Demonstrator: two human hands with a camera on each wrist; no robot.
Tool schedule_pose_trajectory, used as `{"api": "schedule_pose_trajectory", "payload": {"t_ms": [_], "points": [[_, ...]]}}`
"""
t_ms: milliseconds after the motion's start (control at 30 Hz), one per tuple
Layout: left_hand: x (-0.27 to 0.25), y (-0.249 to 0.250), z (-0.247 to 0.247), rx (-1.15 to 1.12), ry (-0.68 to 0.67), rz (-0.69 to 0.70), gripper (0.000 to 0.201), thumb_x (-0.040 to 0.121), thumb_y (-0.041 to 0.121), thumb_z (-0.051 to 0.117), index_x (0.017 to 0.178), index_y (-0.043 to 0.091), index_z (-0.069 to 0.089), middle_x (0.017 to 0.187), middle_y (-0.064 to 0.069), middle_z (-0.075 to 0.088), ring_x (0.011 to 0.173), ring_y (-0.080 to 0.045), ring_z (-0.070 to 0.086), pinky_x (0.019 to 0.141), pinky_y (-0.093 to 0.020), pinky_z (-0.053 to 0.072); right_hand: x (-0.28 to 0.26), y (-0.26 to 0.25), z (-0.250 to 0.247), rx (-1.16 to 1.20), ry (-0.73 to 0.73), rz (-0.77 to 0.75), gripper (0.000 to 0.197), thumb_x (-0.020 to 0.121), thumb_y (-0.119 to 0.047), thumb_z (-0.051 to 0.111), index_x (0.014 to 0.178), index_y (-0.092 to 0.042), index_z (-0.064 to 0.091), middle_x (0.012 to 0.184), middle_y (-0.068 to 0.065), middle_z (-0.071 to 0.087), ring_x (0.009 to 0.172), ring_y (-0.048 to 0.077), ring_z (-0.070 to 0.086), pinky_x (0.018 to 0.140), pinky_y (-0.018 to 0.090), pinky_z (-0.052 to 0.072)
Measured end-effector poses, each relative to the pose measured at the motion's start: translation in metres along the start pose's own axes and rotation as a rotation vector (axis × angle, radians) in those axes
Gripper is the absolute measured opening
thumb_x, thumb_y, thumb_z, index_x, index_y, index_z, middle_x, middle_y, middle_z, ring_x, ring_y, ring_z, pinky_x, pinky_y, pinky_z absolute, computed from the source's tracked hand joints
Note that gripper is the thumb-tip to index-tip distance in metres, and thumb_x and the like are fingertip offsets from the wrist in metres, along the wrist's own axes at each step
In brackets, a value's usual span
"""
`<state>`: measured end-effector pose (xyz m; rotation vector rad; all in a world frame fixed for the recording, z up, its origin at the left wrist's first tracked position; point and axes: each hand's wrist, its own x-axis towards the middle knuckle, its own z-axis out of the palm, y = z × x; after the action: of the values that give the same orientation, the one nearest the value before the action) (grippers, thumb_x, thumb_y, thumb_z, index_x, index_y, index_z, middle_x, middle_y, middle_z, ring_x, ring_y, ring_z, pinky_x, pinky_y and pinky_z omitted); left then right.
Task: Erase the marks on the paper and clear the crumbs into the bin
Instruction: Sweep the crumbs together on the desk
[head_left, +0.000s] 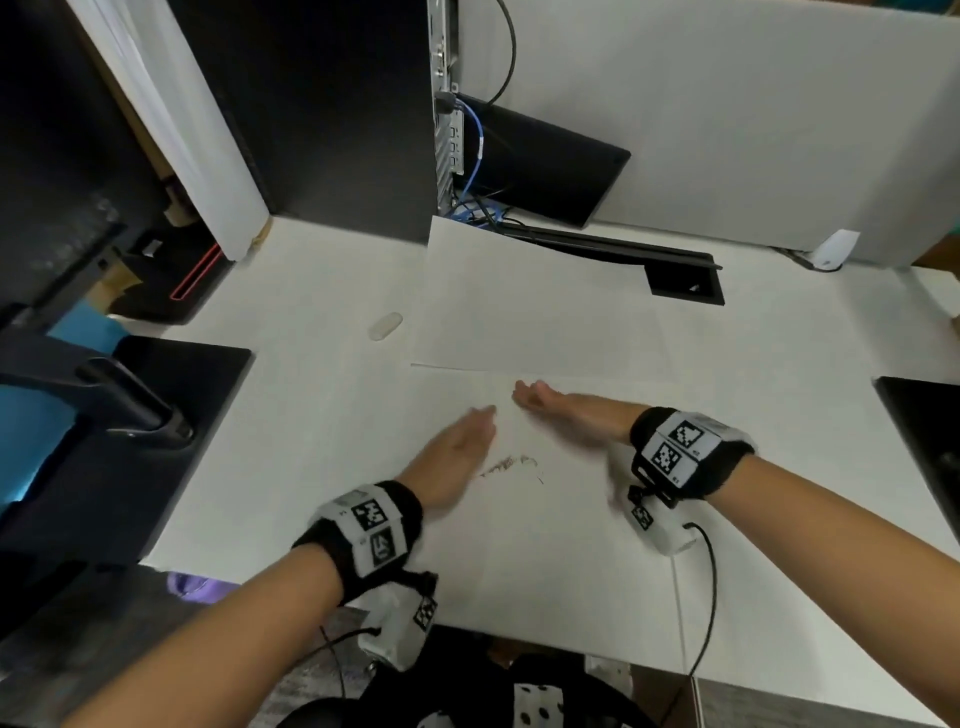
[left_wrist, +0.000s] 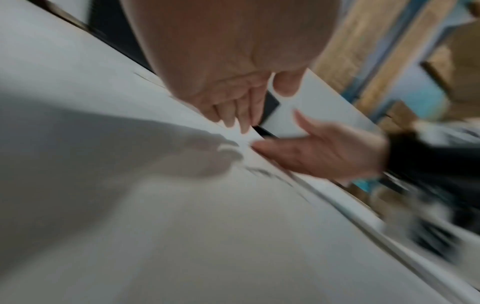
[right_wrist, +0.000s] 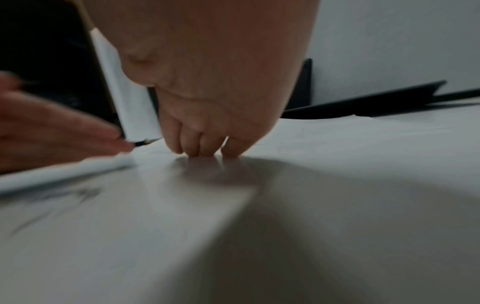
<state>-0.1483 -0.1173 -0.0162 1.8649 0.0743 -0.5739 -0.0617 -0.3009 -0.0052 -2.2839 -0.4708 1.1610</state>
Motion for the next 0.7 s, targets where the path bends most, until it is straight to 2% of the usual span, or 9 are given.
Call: {"api": "schedule_pose_trajectory", "payload": {"t_ms": [33,100,200,267,333,433,533,600,700], "points": [[-0.001,-0.002,-0.007,0.054,0.067,-0.014,0.061,0.098,0.044,0.032,0.149,0.016,0.018,0.159,-0.001,0.009,0.146,-0.012,0.006,0.116,-0.024,0.004,-0.004,0.003,0.01,-0.111,-0.046,0.008,0.058,0.097,-0.049,0.001,0.15,-0.024,-0.002,0.159,-0.004,-0.006,0.147,0.017,-0.005,0.119,0.039,-0.003],[-0.003,-0.01,-0.015,0.287,0.078,-0.078,0.061,0.101,0.039,0.024,0.15,0.011,0.001,0.159,-0.002,-0.007,0.146,-0.013,-0.01,0.115,-0.026,-0.005,-0.012,0.008,0.031,-0.226,-0.146,-0.019,0.062,0.095,-0.054,0.0,0.148,-0.025,-0.013,0.157,-0.005,-0.018,0.144,0.016,-0.016,0.119,0.041,-0.006],[-0.007,-0.019,-0.005,0.621,0.02,-0.149,0.072,0.099,0.048,0.017,0.147,0.005,-0.016,0.154,-0.009,-0.025,0.143,-0.017,-0.024,0.115,-0.03,-0.013,-0.038,0.011,0.053,-0.016,-0.219,-0.086,0.064,0.091,-0.054,-0.001,0.149,-0.028,0.0,0.155,-0.014,-0.006,0.141,0.006,-0.009,0.117,0.032,-0.008],[-0.006,-0.02,0.011,0.678,-0.019,-0.151,0.076,0.097,0.052,0.014,0.145,0.003,-0.02,0.152,-0.01,-0.03,0.141,-0.017,-0.028,0.114,-0.03,-0.016,-0.059,0.012,0.054,0.251,-0.078,-0.084,0.06,0.094,-0.046,0.004,0.148,-0.024,0.016,0.154,-0.014,0.011,0.142,0.004,0.007,0.115,0.024,0.001],[-0.004,-0.016,0.027,0.718,-0.034,-0.124,0.078,0.096,0.054,0.013,0.144,0.003,-0.02,0.152,-0.01,-0.031,0.141,-0.018,-0.029,0.113,-0.03,-0.018,-0.073,0.017,0.047,0.452,0.118,-0.066,0.055,0.098,-0.042,0.008,0.147,-0.024,0.023,0.154,-0.011,0.02,0.143,0.008,0.016,0.117,0.027,0.006],[0.001,-0.007,0.053,0.74,-0.058,-0.086,0.08,0.096,0.055,0.015,0.144,0.003,-0.02,0.152,-0.011,-0.031,0.141,-0.018,-0.029,0.113,-0.03,-0.018,-0.083,0.024,0.032,0.429,0.281,0.009,0.055,0.099,-0.044,0.006,0.147,-0.024,0.024,0.154,-0.009,0.021,0.144,0.009,0.015,0.114,0.024,0.006],[0.003,0.006,0.082,0.701,-0.122,-0.056,0.077,0.097,0.053,0.015,0.144,0.002,-0.02,0.152,-0.011,-0.031,0.141,-0.018,-0.029,0.113,-0.03,-0.018,-0.088,0.038,0.025,0.37,0.339,0.048,0.058,0.098,-0.047,0.005,0.148,-0.022,0.022,0.156,-0.006,0.018,0.145,0.01,0.014,0.115,0.026,0.005],[0.004,0.017,0.098,0.598,-0.178,-0.028,0.072,0.099,0.048,0.014,0.145,0.003,-0.019,0.152,-0.011,-0.029,0.141,-0.016,-0.028,0.113,-0.028,-0.017,-0.089,0.046,0.025,0.389,0.353,0.055,0.059,0.098,-0.047,0.005,0.148,-0.02,0.023,0.157,-0.005,0.018,0.145,0.01,0.014,0.115,0.025,0.005],[0.002,0.03,0.112,0.276,-0.269,0.015,0.063,0.101,0.041,0.016,0.148,0.008,-0.012,0.156,-0.004,-0.021,0.143,-0.013,-0.022,0.116,-0.028,-0.012,-0.089,0.053,0.022,0.39,0.357,0.091,0.061,0.098,-0.048,0.004,0.148,-0.019,0.023,0.157,-0.006,0.018,0.145,0.009,0.014,0.112,0.022,0.005]]}}
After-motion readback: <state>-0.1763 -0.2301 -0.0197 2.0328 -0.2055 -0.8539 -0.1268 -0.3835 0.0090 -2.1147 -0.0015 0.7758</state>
